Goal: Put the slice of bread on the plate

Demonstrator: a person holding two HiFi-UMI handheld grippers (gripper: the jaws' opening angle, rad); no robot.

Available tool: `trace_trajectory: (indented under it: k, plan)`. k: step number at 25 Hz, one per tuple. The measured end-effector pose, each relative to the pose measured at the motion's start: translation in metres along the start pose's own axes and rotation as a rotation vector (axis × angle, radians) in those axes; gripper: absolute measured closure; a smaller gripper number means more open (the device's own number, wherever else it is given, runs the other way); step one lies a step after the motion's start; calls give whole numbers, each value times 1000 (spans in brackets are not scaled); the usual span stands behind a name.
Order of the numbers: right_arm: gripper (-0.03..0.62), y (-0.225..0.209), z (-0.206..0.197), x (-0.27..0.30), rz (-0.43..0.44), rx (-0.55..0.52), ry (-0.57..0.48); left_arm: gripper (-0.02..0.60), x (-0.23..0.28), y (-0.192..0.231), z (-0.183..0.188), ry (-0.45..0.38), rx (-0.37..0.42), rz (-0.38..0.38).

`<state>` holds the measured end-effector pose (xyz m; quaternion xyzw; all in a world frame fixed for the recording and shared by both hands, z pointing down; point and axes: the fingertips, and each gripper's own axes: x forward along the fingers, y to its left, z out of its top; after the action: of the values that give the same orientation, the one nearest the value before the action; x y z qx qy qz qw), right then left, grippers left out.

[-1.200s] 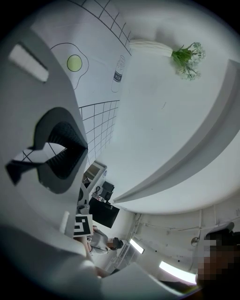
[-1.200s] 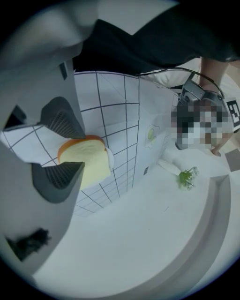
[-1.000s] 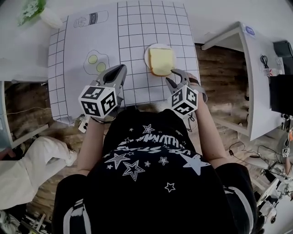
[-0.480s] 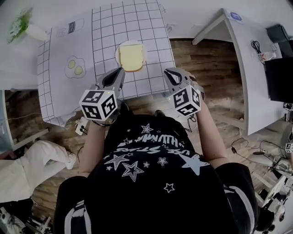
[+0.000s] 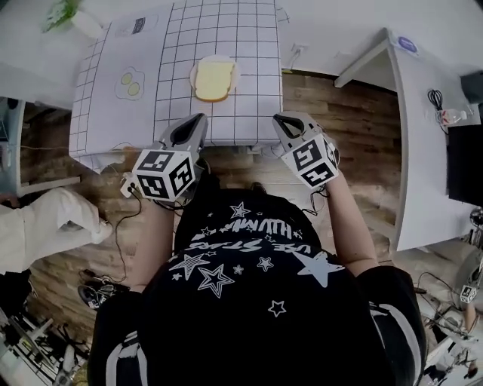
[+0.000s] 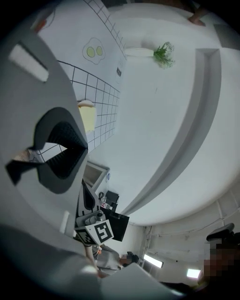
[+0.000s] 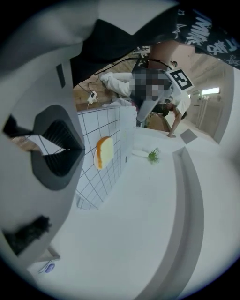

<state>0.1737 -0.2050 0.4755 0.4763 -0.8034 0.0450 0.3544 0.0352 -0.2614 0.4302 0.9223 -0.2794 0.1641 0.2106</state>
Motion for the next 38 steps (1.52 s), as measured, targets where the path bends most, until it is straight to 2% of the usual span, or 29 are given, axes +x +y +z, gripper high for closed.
trace_trajectory:
  k: [6,10,14,21,31,38]
  plan:
    - [580,14,20,-14,109,30,-189,572,-45,-14,-16,-84,-75,170]
    - [580,27,21,-21,156,35,-230,572,-72,-33,-46,-87,-150,234]
    - [580,41,22,-32,182,16,-253,572,-78,-45,-62,-75,-168,246]
    - [580,55,22,-44,192,15,-268,572,-81,-66,-50,-127,-120,219]
    - [580,130,35,-77,238,-21,-280,572,-165,-85,-99,-177,-173,309]
    - [580,193,21,-126,240,-44,-288,572,-225,-132,-141,-211,-187,326]
